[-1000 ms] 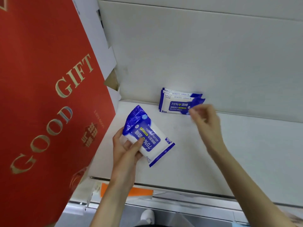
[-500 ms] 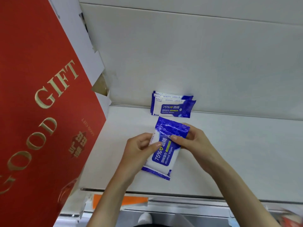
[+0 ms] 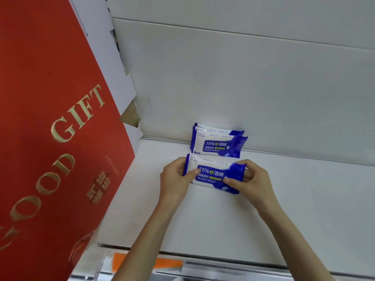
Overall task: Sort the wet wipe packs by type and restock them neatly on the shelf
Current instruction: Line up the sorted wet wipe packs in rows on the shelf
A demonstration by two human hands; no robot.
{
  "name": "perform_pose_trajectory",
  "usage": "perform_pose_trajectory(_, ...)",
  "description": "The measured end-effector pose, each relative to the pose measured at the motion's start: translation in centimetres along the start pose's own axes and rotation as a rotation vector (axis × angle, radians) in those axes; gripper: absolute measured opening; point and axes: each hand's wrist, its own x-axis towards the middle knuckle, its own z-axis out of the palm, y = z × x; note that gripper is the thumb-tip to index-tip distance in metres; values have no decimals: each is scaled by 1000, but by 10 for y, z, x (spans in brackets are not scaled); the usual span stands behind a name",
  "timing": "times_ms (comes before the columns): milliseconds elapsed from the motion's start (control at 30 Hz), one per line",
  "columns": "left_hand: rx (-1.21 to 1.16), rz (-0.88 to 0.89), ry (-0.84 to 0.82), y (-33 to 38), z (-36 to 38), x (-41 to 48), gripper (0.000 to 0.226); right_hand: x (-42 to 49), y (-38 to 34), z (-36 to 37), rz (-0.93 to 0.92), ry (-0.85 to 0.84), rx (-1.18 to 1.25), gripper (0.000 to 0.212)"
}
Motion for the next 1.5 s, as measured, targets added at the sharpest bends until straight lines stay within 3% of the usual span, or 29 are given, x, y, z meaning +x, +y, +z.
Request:
perform_pose_trajectory(167,226,166,145,-5,20,30,33,37,9,4,-81,192,-104,24)
perform_pose_trajectory(367,401,307,163,-7,29,50,43,66,6,7,-140,396,-392,27)
perform_pose_trajectory(467,430,288,195,-9,30,53,47,72,12,2,-128,404,-403,34)
perform_pose_trajectory(600,533,254,229,-14,23,46,73,51,16,-5,-131,418,-349,44)
perform_pose_trajectory(700,612,276,229,-9,24,12,74,16,23,-21,-138,372,-357,45)
perform_pose_trajectory(900,612,352,78,-5,70,-104,52,-85,44,-90,-171,250,-407,51)
perform_pose_trajectory(1100,393,405,-121,-7,163,-244,49,-217,88,-195,-172,368,-243,58)
perform_pose_trajectory(1200,323,360,-208,-23,216,-318,48,-287,118,-257,-114,402,-286,62)
perform_pose_trajectory(1267,323,305,-286,-42,249,-361,45,-332,139,-300,-51,430,-271,54)
perform_pose_trajectory(1500,491,227,-496,-93,351,-447,47,-430,210,-428,196,567,-266,49)
